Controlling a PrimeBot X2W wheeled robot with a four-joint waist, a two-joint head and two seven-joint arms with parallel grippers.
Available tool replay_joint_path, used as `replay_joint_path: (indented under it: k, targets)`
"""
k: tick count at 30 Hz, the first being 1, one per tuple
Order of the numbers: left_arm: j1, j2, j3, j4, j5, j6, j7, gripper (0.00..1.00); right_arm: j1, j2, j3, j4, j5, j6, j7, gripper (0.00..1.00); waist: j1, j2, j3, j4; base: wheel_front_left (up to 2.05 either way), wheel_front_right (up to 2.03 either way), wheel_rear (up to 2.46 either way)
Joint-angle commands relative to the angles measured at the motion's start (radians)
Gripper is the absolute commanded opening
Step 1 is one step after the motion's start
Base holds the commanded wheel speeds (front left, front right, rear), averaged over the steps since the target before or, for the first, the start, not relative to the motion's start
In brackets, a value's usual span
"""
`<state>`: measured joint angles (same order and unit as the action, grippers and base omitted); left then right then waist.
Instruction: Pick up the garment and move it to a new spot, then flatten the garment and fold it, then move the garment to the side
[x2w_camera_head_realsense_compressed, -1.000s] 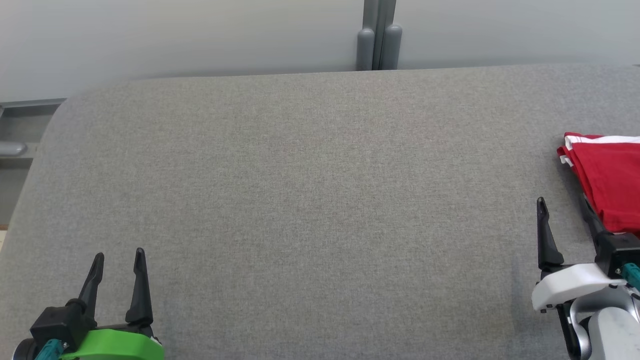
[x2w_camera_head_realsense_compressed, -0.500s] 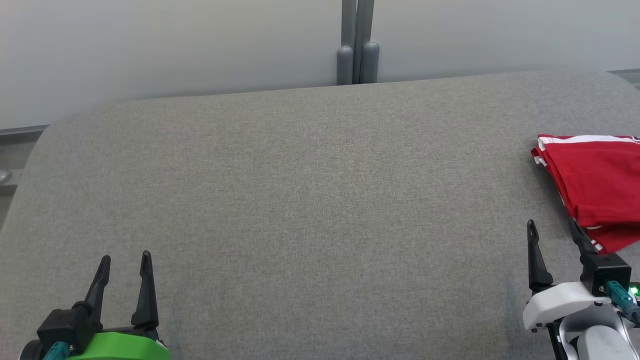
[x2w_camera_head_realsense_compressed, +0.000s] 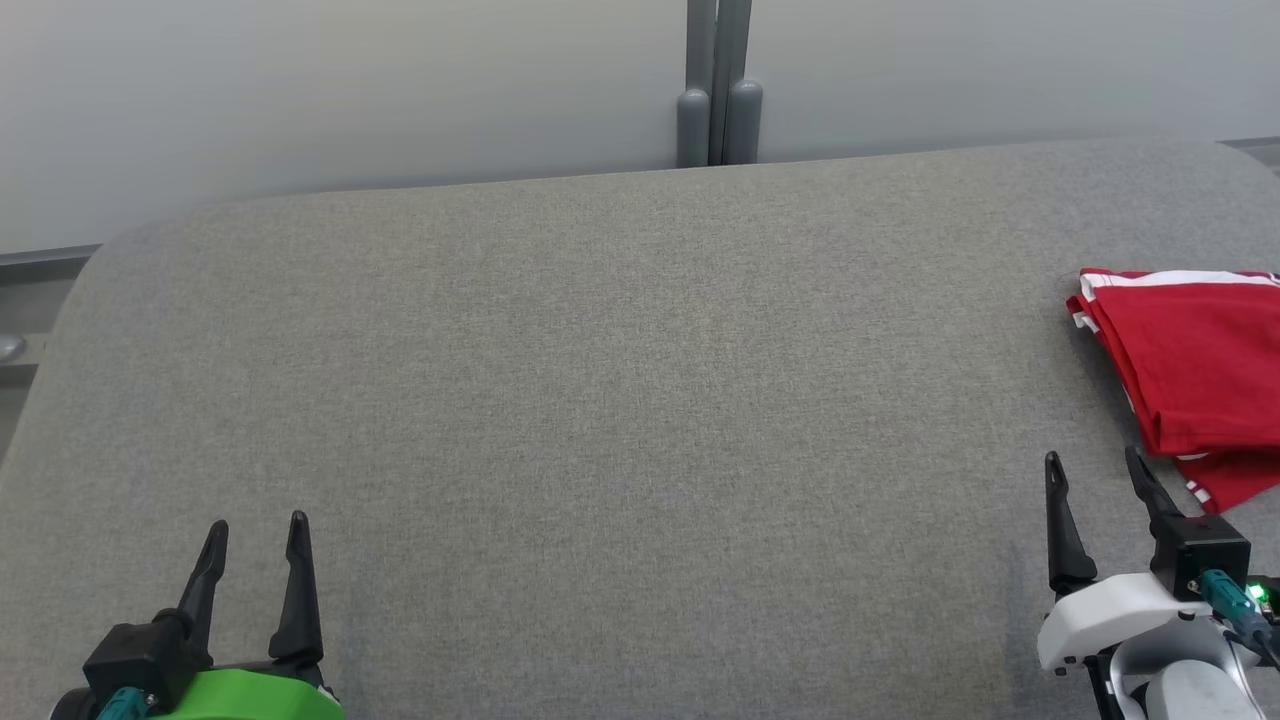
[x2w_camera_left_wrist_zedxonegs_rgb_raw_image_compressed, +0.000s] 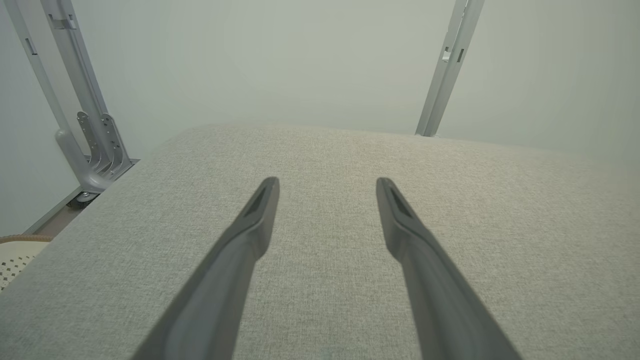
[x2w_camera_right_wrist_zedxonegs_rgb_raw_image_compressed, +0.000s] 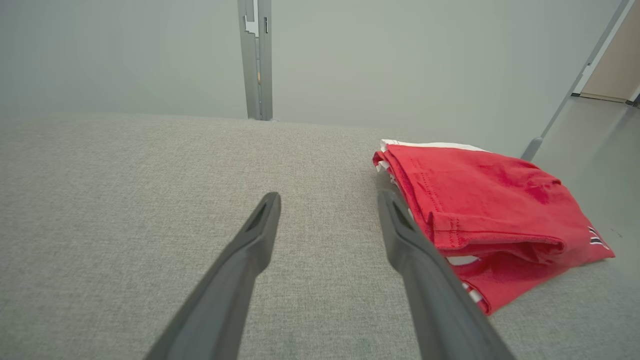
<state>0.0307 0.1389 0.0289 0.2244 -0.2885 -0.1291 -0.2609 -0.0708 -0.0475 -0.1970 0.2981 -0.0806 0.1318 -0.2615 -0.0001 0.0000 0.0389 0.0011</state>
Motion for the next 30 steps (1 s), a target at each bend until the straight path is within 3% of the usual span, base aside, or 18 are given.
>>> replay_joint_path:
  k: [1, 5, 6, 11, 30]
  targets:
    - [-0.003, 0.006, 0.003, -0.017, 0.001, 0.000, -0.002, 1.00, -0.015, -0.010, -0.001, -0.014, 0.001, 0.000, -0.001, 1.00, 0.0001, 0.0000, -0.001, 0.000, 0.00, 0.00, 0.00]
    - [-0.001, 0.006, 0.003, -0.017, 0.002, 0.000, -0.002, 1.00, -0.015, -0.012, 0.001, -0.014, 0.003, 0.000, -0.001, 1.00, 0.0001, 0.0000, -0.002, 0.001, 0.00, 0.00, 0.00]
    - [0.000, 0.000, 0.000, 0.000, 0.000, 0.000, 0.000, 0.00, 0.000, -0.001, 0.001, 0.001, 0.001, 0.000, 0.000, 0.00, 0.0001, 0.0000, -0.002, 0.001, 0.00, 0.00, 0.00]
    - [0.002, -0.013, -0.005, 0.045, -0.002, 0.000, 0.005, 0.00, 0.017, 0.012, 0.001, 0.046, 0.003, 0.000, 0.003, 0.00, 0.0001, 0.0000, -0.002, 0.001, 0.00, 0.00, 0.00]
    - [-0.033, -0.030, 0.012, 0.037, -0.312, 0.000, 0.088, 0.00, 0.003, 0.008, 0.012, 0.020, 0.398, 0.000, 0.097, 0.00, 0.0001, 0.0000, -0.007, 0.001, 0.00, 0.00, 0.00]
